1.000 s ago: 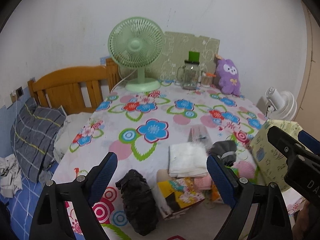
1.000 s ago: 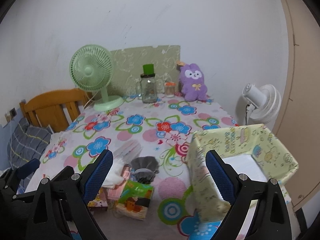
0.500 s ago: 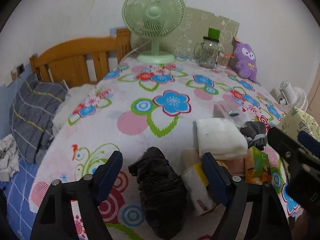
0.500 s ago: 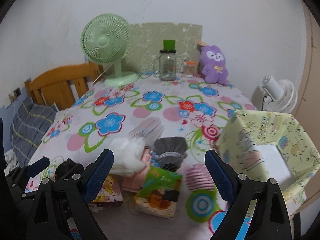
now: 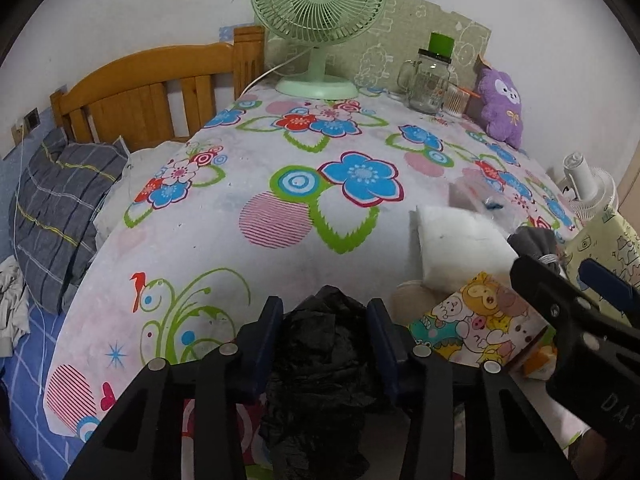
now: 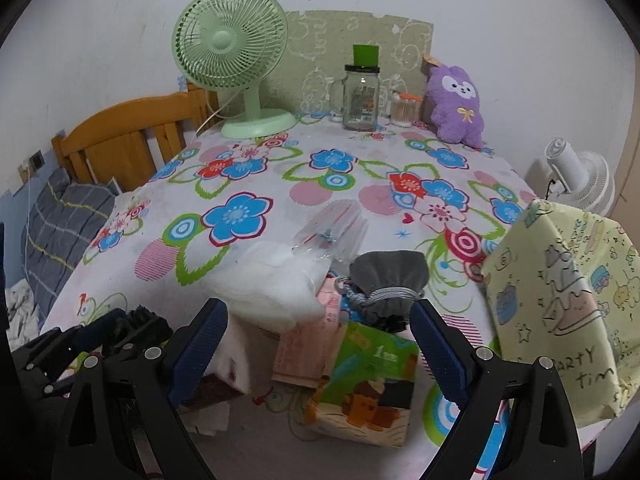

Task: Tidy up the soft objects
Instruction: 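Lower the left gripper onto the black plastic bag and close it, then grasp the white folded cloth with the right gripper while the left holds the black bag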

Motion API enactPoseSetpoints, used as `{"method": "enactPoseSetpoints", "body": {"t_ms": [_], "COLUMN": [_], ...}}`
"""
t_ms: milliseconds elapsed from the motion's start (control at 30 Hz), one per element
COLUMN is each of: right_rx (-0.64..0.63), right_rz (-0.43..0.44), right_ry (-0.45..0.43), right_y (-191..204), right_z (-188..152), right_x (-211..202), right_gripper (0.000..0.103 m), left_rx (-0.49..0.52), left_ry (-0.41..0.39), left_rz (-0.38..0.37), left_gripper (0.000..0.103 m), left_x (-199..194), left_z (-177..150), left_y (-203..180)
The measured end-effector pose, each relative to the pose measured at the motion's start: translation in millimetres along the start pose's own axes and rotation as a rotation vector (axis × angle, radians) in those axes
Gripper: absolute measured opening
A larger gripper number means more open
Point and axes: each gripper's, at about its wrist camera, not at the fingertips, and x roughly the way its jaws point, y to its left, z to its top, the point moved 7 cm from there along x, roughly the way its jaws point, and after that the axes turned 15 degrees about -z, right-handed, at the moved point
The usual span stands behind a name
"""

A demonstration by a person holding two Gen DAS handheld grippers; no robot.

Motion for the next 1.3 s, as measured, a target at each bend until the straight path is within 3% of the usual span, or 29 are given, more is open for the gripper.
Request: {"method": "enactPoseSetpoints", "body": {"t_ms": [200, 600, 800, 967, 1067, 1167, 1300], "right_rx": [-0.013, -0.003, 0.032, 0.007, -0.002, -0.012, -0.004], "right_rz": [0.006, 0.036, 0.083, 0.105, 0.127, 0.128, 0.128], "right_ry": [0.021, 0.080, 0.164, 0.180, 0.185, 0.175, 0.154], "right_y": [8, 23, 30, 39, 42, 43, 39], "right_z": [2, 14, 9, 5, 5, 6, 12], "right_x": [10, 34, 52, 54, 53, 50, 43], "right_gripper": [0.094, 0.090, 0.076, 0.045, 0.033, 0.024, 0.021], "left_rx": [0.042, 0.089, 0.100, 0.145, 0.157, 0.160, 0.165], "left_ry": [0.000, 0.002, 0.028, 0.038, 0.042, 0.046, 0.034], "left_rz": [-0.018, -0.002, -0.004, 0.011, 0.011, 0.003, 0.001], "left_gripper": [0.038, 0.037, 0.037, 0.038, 0.038, 0.038, 0.038], "left_x": [2, 18, 29, 33, 33, 32, 27], "left_z": [5, 32, 32, 29, 29, 29, 34], "left_y": [-6, -2, -1, -8, -10, -14, -19]}}
